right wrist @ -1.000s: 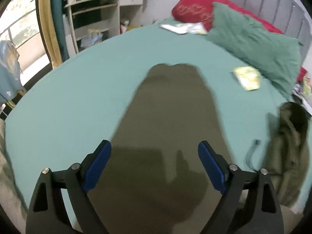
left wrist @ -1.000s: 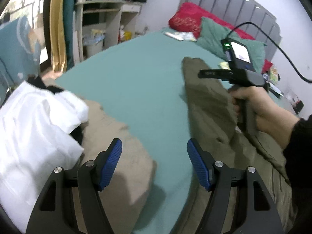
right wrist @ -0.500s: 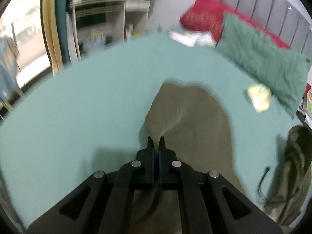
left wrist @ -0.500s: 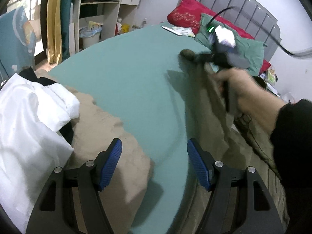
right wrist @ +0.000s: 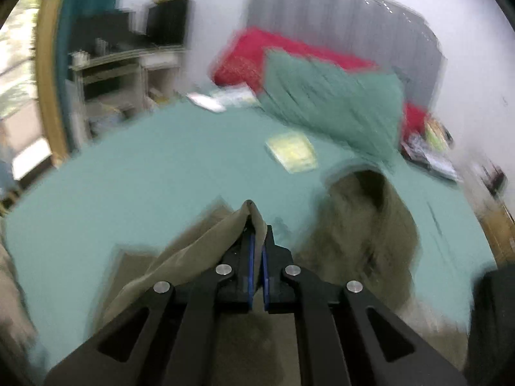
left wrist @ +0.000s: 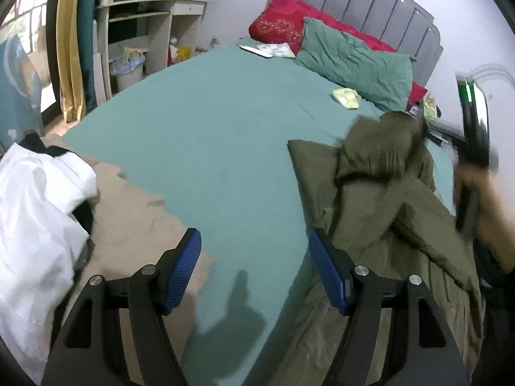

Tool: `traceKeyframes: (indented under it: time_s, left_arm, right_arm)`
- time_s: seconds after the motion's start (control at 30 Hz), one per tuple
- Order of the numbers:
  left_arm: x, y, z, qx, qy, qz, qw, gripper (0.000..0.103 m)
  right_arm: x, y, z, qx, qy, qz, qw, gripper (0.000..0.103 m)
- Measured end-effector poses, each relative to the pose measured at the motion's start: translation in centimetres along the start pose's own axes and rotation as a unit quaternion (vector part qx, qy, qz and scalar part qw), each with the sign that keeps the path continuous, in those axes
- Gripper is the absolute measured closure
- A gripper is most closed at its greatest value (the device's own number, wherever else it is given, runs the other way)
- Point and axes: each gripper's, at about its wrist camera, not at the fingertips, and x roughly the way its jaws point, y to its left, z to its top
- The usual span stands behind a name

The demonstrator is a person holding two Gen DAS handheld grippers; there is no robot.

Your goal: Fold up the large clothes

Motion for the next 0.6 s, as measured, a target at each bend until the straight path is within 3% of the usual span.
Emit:
traceKeyframes:
  time_s: [0.1, 0.17, 0.2, 0.27, 0.37, 0.47, 0.53, 0.6]
  left_arm:
    - [0.4, 0.0, -0.3, -0.003, 0.011, -0.001, 0.9999, 0.03]
    - [0.6, 0.1, -0.2, -0.006, 0.014, -0.006, 0.9999, 0.03]
    - [0.6, 0.1, -0.1, -0.006, 0.014, -0.006, 0.9999, 0.03]
    - [0.7, 0.1, 0.0, -0.005, 0.014, -0.007, 0.9999, 0.03]
    - [1.1, 0.7, 0.1, -0.014, 0.022, 0.004, 0.9997, 0.03]
    - [0.8, 1.0, 0.2, -0.014, 0.017, 0.01, 0.9997, 0.03]
    - [0.5, 0.9, 0.2, -0.003, 0.013, 0.008, 0.9999, 0.03]
    - [0.1, 0.9, 0.0, 0.005, 0.016, 0.0, 0.9999, 0.03]
  right_arm:
    - [1.8, -4.7, -5.6, 0.066, 0.099, -0.012, 0.993, 0.086]
    - [1.9, -6.0, -7.9, 0.086, 0.128, -0.027, 0.988, 0.055]
    - [1.7, -6.2, -8.4, 0.083, 0.13, -0.041, 0.987, 0.045]
    - [0.7, -5.8, -7.9, 0.055, 0.107, -0.071, 0.99, 0.018]
    - [-1.4, -4.1, -5.7, 0.001, 0.05, -0.138, 0.989, 0.014]
    - [-5.1, -2.0, -3.7, -0.027, -0.041, -0.198, 0.979, 0.014]
    - [-6.2, 0.3, -2.7, -0.044, -0.076, -0.204, 0.975, 0.013]
    - [-6.3, 2.0, -2.2, -0.068, -0.073, -0.204, 0.974, 0.013]
